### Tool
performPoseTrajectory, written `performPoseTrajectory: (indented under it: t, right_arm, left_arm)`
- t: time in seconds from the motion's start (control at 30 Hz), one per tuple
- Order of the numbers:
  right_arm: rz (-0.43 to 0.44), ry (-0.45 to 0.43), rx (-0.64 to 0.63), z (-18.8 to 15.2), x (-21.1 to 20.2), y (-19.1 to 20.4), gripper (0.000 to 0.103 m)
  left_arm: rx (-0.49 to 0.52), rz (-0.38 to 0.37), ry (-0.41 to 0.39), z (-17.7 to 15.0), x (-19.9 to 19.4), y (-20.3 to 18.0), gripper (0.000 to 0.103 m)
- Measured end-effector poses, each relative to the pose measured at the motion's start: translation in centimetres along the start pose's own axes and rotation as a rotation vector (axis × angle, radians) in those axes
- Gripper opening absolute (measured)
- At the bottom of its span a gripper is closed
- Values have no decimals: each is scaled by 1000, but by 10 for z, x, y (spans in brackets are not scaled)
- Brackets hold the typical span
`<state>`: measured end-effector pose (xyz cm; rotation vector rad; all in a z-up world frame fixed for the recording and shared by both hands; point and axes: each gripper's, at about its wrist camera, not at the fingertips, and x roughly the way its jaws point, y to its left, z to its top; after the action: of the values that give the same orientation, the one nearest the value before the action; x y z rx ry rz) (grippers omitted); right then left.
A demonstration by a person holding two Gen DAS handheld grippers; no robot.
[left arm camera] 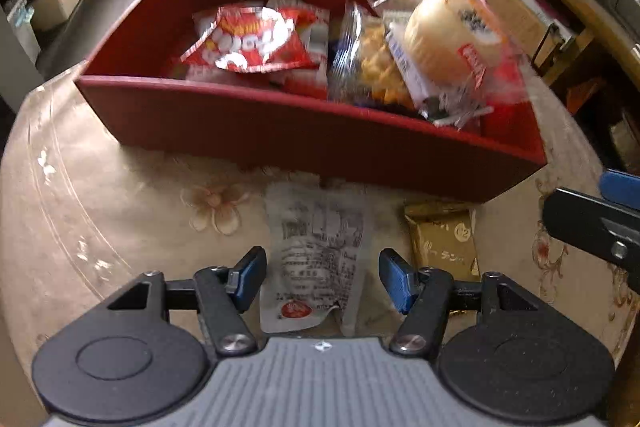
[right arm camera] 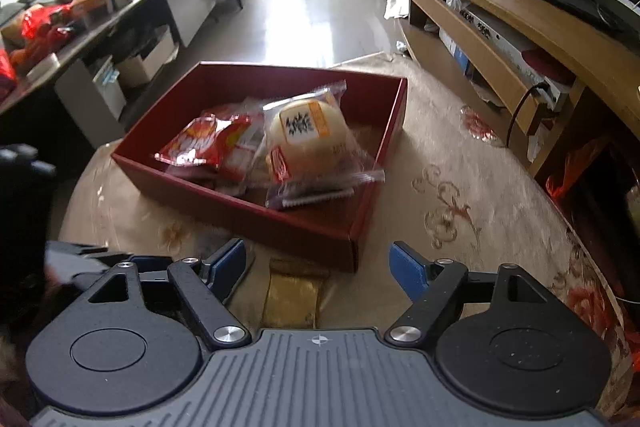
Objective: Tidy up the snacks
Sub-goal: 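Grasp the white-silver packet with the left tool while the right tool grasps the gold biscuit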
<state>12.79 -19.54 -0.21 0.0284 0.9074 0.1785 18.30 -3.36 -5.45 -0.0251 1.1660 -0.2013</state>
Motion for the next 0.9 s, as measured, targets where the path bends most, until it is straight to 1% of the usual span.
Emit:
performPoseTrajectory:
  t: [0.13, 0.17, 0.2, 0.27, 0.33, 0.4, 0.43, 0.5, 0.57, 0.67, 0.77, 0.83, 0.87, 0.9]
  right_arm:
    - [11, 21, 13, -3, 3, -5, 84]
    - [10, 27, 10, -4, 4, -5, 84]
    - [7, 34, 7, -5, 6, -5, 84]
    - [5, 50, -1, -7, 9, -4, 84]
    - [0, 69, -12, -9, 14, -3, 84]
    - [-7, 86, -20, -11, 19, -1, 84]
    - [-10, 94, -24, -12, 22, 1, 84]
    - [-14, 116, -27, -13, 29, 2, 84]
    - [-9, 135, -24, -14, 34, 4, 84]
    - [-19, 157, -32, -16, 43, 8, 84]
    - [-7, 186, -12, -16, 52, 8, 84]
    - [15, 199, 26, -15, 58, 6, 84]
    - [18, 204, 45, -14, 60, 5, 85]
    - [18, 209, 61, -13, 63, 4, 85]
  left_arm:
    - [5, 11, -9, -3, 2, -4, 65]
    - [5, 14, -11, -5, 1, -4, 63]
    - [5, 21, -11, -5, 1, -4, 57]
    - [0, 19, -9, -10, -1, -3, 56]
    - [-11, 13, -13, -13, -4, 1, 52]
    - [-22, 11, -15, -14, -7, 5, 46]
    - [-30, 5, -16, -15, -8, 7, 45]
    - [-37, -6, -16, -17, -11, 10, 41]
    - [-38, -14, -19, -19, -14, 13, 39]
    - [-56, -45, -5, -20, -16, 20, 39]
    - [-103, -58, -2, -21, -22, 28, 42]
    - [-126, -67, -5, -19, -26, 33, 46]
    - [-137, -76, -8, -18, -27, 36, 51]
    - [-143, -85, -11, -18, -30, 38, 53]
